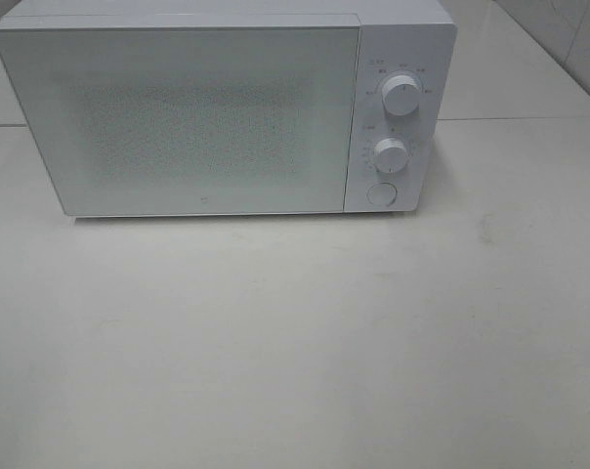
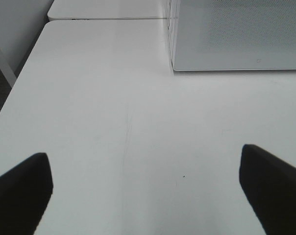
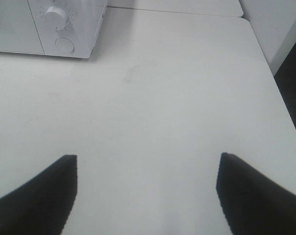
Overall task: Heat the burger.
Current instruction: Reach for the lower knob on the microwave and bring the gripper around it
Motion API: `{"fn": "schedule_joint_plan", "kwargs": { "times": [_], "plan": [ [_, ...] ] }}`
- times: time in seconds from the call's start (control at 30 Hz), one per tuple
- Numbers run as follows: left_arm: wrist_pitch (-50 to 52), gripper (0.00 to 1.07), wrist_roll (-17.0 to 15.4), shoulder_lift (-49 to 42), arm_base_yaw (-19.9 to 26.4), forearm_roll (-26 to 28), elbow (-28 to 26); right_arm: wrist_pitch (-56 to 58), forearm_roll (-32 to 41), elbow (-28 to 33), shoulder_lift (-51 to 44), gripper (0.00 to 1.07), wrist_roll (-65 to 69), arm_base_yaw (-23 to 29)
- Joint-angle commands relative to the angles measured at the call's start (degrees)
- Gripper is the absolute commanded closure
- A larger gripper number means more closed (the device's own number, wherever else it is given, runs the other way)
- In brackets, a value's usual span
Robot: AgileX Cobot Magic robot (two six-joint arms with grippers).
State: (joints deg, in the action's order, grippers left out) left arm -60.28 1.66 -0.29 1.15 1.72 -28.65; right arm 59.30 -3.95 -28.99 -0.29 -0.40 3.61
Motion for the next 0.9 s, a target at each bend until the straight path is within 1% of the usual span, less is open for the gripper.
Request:
{"fn": "schedule_joint_plan", "kwargs": {
  "times": [0.03, 0.37, 0.47, 0.5, 0.67, 0.73, 0.8, 0.83, 0.9],
  "plan": [
    [0.8, 0.09, -0.3, -1.4, 0.1, 0.2, 0.2, -0.1, 0.0, -0.1, -1.0, 0.31, 0.1, -0.2],
    [0.8, 0.09, -0.3, -1.4, 0.1, 0.2, 0.2, -0.5, 0.1, -0.5, -0.9, 0.33, 1.2, -0.1],
    [0.8, 0.09, -0.3, -1.4, 0.1, 0.2, 0.2, -2.3, 0.1, -1.4, -0.9, 0.33, 3.7, -0.1],
    [0.8, 0.09, -0.3, -1.4, 0.1, 0.2, 0.2, -4.5, 0.1, -1.8, -0.9, 0.33, 5.3, -0.1],
    [0.8, 0.09, -0.3, -1.4, 0.1, 0.2, 0.2, -8.0, 0.0, -1.8, -0.1, 0.33, 5.4, -0.1],
    [0.8, 0.09, -0.3, -1.4, 0.1, 0.2, 0.2, -8.5, 0.0, -1.8, 1.4, 0.33, 5.4, -0.1],
    [0.8, 0.09, -0.3, -1.4, 0.1, 0.2, 0.2, -9.9, 0.0, -1.8, 4.9, 0.33, 5.4, -0.1],
    [0.8, 0.09, -0.3, -1.4, 0.1, 0.2, 0.2, -9.9, 0.0, -1.8, 4.9, 0.33, 5.4, -0.1],
    [0.8, 0.09, -0.3, -1.4, 0.1, 0.2, 0.2, -12.3, 0.1, -1.3, 9.2, 0.33, 5.4, -0.1]
  ]
}}
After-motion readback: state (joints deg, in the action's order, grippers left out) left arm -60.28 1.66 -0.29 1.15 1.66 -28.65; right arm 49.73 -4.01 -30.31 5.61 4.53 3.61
